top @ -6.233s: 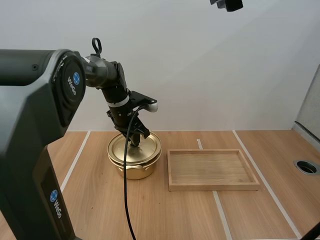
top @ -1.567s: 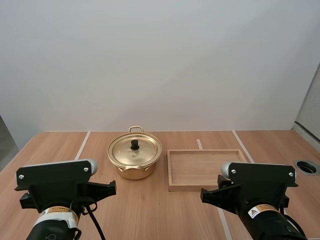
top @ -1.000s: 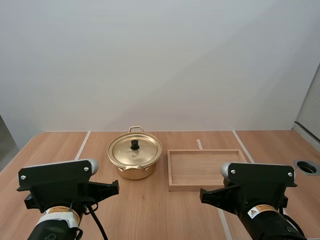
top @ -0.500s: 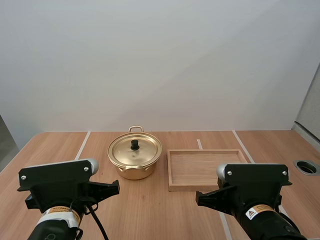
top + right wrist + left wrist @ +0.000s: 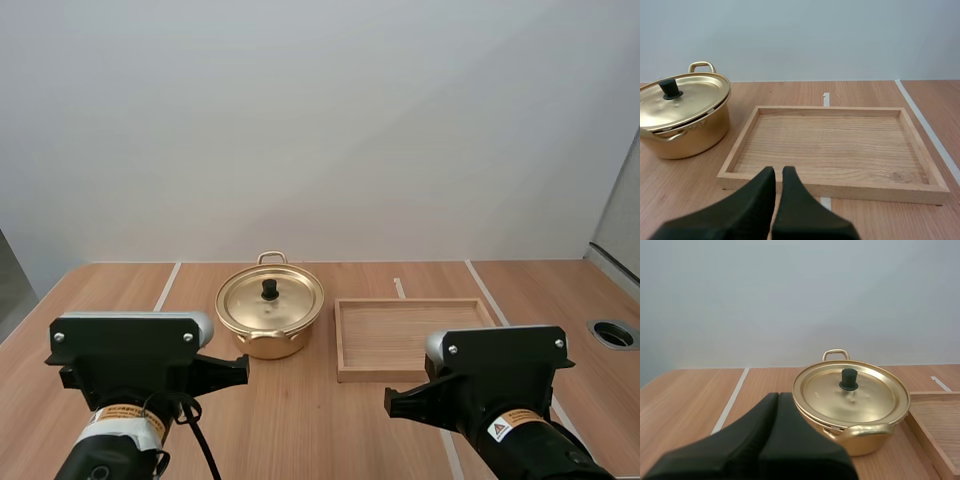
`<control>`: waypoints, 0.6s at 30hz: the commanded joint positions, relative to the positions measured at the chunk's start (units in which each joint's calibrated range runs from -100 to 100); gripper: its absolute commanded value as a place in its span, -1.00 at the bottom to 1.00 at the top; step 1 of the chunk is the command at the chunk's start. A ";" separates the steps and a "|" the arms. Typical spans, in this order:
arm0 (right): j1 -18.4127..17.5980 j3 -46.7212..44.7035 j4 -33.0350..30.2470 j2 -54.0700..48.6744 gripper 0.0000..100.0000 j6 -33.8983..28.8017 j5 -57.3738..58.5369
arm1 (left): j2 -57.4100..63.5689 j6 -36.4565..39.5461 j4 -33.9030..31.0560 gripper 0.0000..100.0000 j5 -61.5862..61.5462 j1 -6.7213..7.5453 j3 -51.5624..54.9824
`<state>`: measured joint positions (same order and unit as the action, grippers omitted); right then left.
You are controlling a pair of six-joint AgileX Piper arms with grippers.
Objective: Open the pot, put the pineapple inside, and close it
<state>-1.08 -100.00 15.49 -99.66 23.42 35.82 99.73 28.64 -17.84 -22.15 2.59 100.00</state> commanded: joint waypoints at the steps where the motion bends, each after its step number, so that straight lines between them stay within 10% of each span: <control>1: -0.09 0.00 0.03 -0.34 -0.80 0.27 -0.99 | 0.27 -4.81 6.01 -1.00 1.42 0.30 0.00; 10: -0.09 0.00 -16.88 -0.34 -0.80 0.00 -2.12 | 0.27 -9.28 12.89 -1.00 -4.53 -0.02 0.00; 18: -0.09 0.00 -15.11 -0.34 -0.80 0.00 -2.12 | 0.27 -9.28 12.26 -1.00 -8.03 -0.02 0.00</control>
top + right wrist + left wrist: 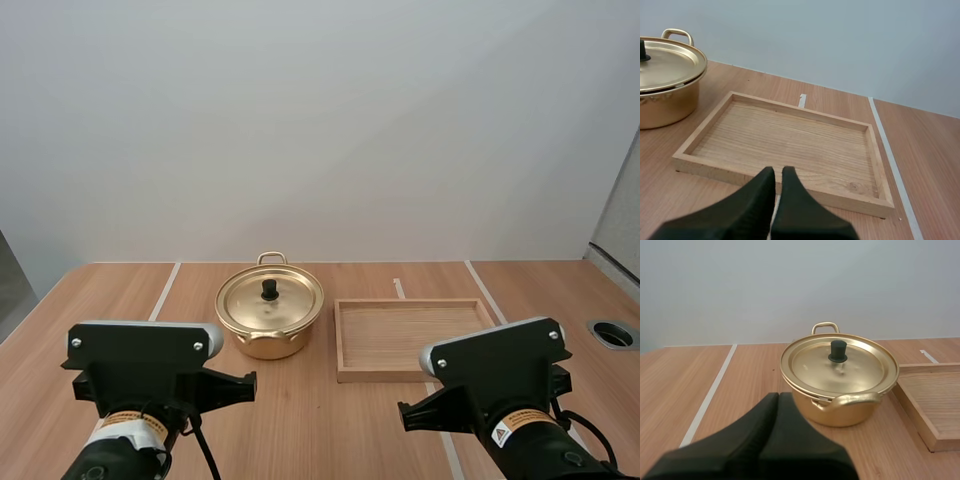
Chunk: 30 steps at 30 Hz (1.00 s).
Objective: Open the pot, put the pineapple inside, and close it
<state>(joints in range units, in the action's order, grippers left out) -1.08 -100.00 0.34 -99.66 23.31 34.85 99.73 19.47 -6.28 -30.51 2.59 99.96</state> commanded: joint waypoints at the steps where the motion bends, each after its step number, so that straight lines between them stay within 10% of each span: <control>1: -0.09 0.00 0.15 -0.34 -0.80 0.11 -1.15 | 0.27 -0.12 0.85 -1.00 0.34 -0.02 0.04; 30: 0.11 0.00 -3.90 -0.34 -0.80 -7.76 -5.22 | 0.27 -0.12 0.85 -1.00 1.04 -0.02 0.04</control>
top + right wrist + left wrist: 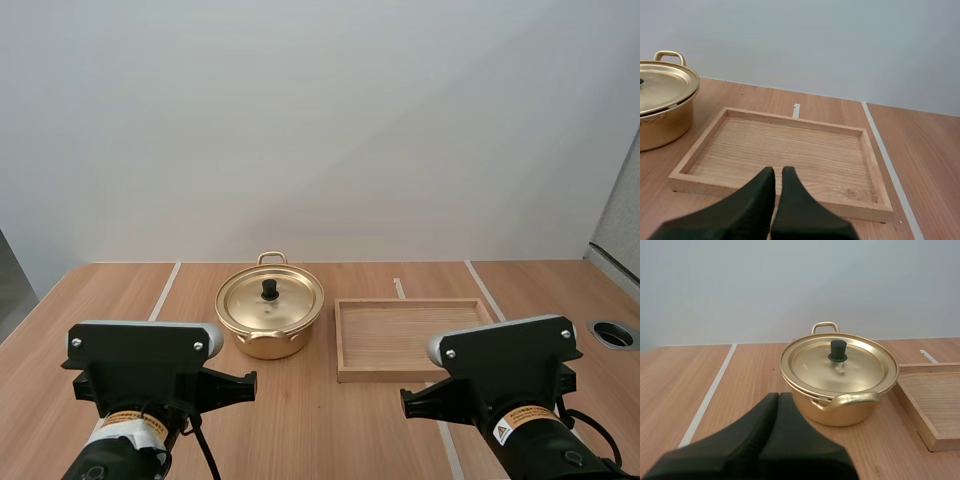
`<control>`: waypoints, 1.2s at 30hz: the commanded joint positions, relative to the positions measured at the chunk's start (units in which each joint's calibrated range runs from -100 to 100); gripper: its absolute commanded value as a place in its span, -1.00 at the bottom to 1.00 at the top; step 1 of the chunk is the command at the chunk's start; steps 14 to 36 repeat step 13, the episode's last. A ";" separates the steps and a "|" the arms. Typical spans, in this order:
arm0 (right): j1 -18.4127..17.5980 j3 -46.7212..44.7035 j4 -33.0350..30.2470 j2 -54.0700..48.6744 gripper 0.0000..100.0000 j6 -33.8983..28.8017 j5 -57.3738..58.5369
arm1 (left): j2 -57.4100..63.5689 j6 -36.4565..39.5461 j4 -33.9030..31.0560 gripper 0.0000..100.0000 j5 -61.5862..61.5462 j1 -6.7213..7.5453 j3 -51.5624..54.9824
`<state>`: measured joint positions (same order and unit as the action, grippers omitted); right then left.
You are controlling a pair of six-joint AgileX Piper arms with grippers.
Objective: Open the pot, put the pineapple inside, and close it
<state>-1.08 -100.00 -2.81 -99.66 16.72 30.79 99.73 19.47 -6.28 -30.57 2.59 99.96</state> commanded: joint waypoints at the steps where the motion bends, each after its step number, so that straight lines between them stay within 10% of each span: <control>1: 0.11 0.00 -0.75 -0.34 -0.80 -1.17 -1.16 | 0.27 -0.12 0.85 -1.00 1.11 -0.02 0.04; 36: 0.11 0.00 -1.94 -0.34 -0.80 -1.17 2.13 | 0.27 -0.12 0.85 -1.00 1.11 -0.02 0.04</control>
